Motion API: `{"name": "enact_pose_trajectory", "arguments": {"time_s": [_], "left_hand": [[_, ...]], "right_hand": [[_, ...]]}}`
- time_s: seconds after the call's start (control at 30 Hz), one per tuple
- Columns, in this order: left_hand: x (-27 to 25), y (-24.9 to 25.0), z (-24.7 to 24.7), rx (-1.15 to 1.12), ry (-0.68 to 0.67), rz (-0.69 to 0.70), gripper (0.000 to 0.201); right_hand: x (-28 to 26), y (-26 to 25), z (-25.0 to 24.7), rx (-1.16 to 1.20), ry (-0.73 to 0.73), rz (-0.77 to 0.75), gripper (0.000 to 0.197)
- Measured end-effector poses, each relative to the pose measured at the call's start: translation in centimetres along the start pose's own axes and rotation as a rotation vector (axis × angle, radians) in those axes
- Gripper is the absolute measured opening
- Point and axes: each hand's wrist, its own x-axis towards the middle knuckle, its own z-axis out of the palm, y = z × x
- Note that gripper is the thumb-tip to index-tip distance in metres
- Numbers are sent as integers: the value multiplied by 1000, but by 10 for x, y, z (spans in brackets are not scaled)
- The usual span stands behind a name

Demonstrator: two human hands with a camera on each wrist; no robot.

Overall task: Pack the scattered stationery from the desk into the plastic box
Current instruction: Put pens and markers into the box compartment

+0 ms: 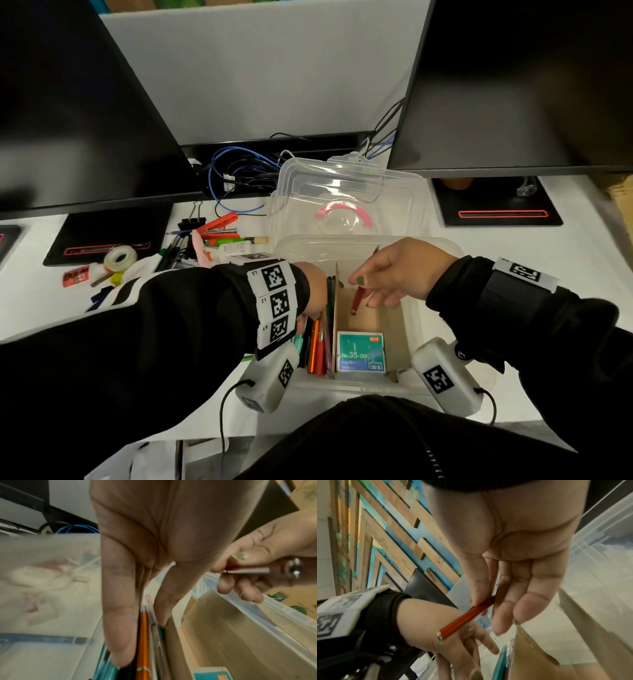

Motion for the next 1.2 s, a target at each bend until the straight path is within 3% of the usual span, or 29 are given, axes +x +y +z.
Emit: {"name": "enact_pose_trajectory", "arguments": {"time_s": [0.07, 0.27, 0.33, 0.4, 0.53, 0.77, 0.93, 1.03, 1.2], "left_hand": [[-6, 0, -4, 29, 34, 31, 6], [-24, -17, -23, 109, 275, 70, 30], [-32, -30, -30, 145, 416, 109, 28], [-36, -48, -34, 115, 466, 99, 26], [-33, -74, -25, 0, 438, 121, 33], [-34, -90, -22, -204, 377, 188, 34], [-37, -102, -24, -254, 306, 242, 44], [-34, -109, -24, -208, 308, 250, 50], [-30, -113, -21, -211, 345, 260, 54]], "right_hand": [[1, -1, 2, -72, -6, -2, 15], [8, -13, 15, -263, -93, 9, 19], [10, -18, 23, -334, -148, 29, 14], [15, -23, 34, -411, -203, 42, 15], [29, -27, 59, -513, -324, 116, 25], [45, -28, 84, -542, -364, 245, 39], [49, -37, 84, -500, -272, 326, 32], [57, -41, 82, -647, -146, 315, 30], [60, -38, 93, -773, -224, 473, 45]]}}
